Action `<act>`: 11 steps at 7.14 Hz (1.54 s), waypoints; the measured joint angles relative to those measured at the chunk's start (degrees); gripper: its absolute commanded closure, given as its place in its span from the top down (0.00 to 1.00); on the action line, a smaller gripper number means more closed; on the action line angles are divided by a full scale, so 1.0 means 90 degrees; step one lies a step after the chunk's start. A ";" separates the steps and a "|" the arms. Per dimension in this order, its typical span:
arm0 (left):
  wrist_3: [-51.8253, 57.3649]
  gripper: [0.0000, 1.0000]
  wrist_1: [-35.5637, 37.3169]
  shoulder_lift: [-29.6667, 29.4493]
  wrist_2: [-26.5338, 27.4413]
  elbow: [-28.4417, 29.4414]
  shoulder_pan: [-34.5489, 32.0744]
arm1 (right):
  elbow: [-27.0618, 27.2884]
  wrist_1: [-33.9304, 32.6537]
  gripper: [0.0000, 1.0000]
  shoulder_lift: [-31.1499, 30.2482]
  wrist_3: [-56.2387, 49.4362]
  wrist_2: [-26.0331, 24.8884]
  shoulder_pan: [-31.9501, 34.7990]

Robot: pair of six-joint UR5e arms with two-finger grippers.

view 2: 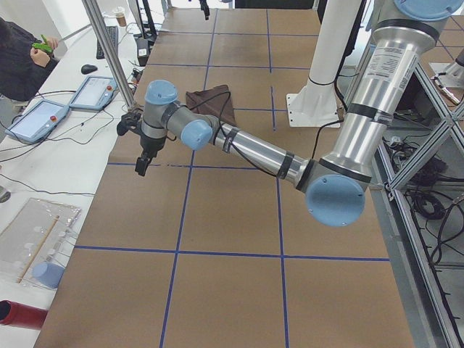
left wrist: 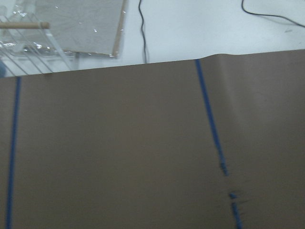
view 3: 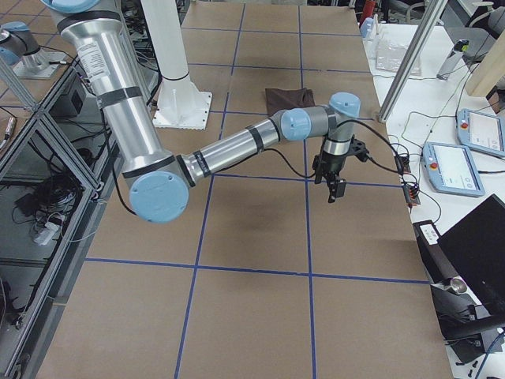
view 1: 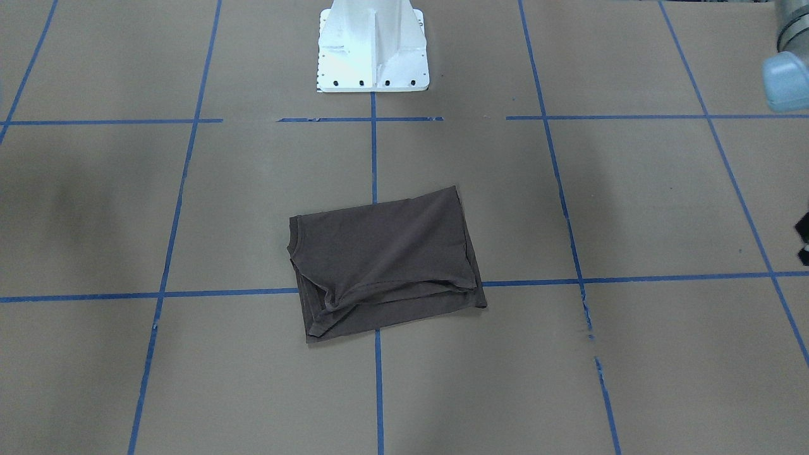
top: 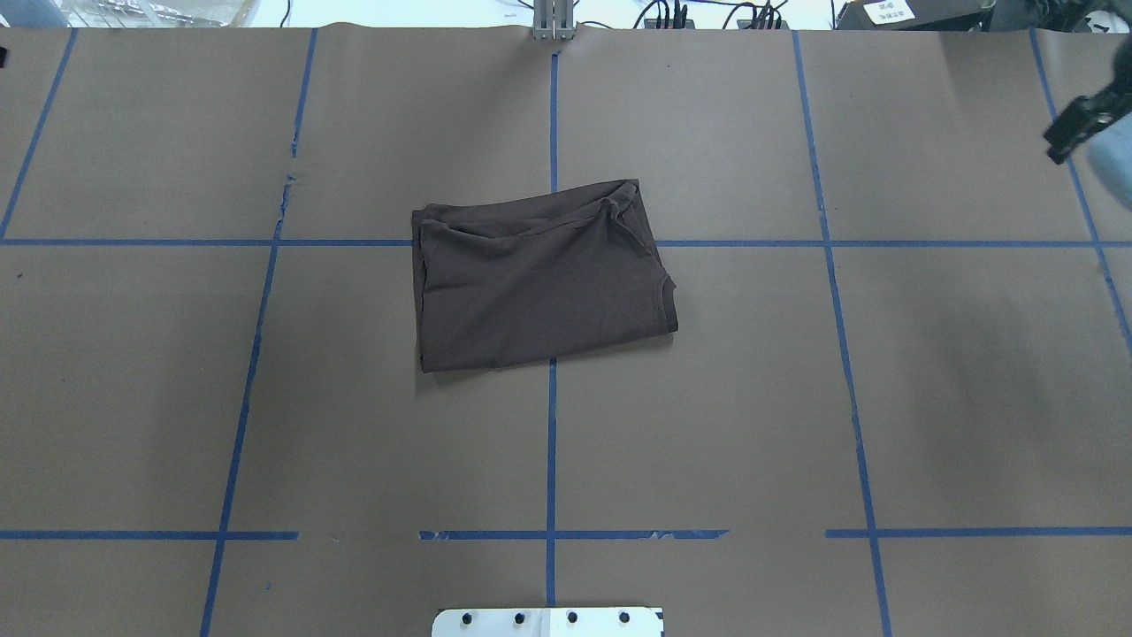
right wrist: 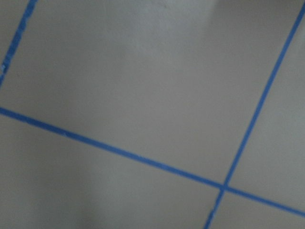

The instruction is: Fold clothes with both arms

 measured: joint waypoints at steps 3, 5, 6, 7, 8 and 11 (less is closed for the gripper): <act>0.3221 1.00 -0.0020 0.1018 -0.0510 0.0377 -0.1178 | 0.0067 0.0032 1.00 -0.1019 -0.0821 0.1209 0.0957; 0.2964 1.00 -0.1062 0.1347 -0.0690 0.0516 -0.1290 | 0.0043 0.0125 1.00 -0.1005 -0.0406 0.1256 0.0991; 0.2293 1.00 -0.1100 0.1338 -0.0669 0.0533 -0.1289 | 0.0043 0.0299 1.00 -0.1105 -0.0199 0.1268 0.0996; 0.1569 1.00 -0.0942 0.1346 -0.0645 0.0460 -0.1222 | 0.0025 0.0605 1.00 -0.1301 -0.0081 0.1287 0.1008; 0.1201 1.00 -0.0447 0.1364 -0.0623 0.0360 -0.0941 | 0.0023 0.0850 1.00 -0.1511 -0.0005 0.1320 0.1038; 0.1264 1.00 0.1624 0.1513 -0.0700 -0.0387 -0.0383 | 0.0009 0.1019 1.00 -0.1828 0.0037 0.1455 0.1166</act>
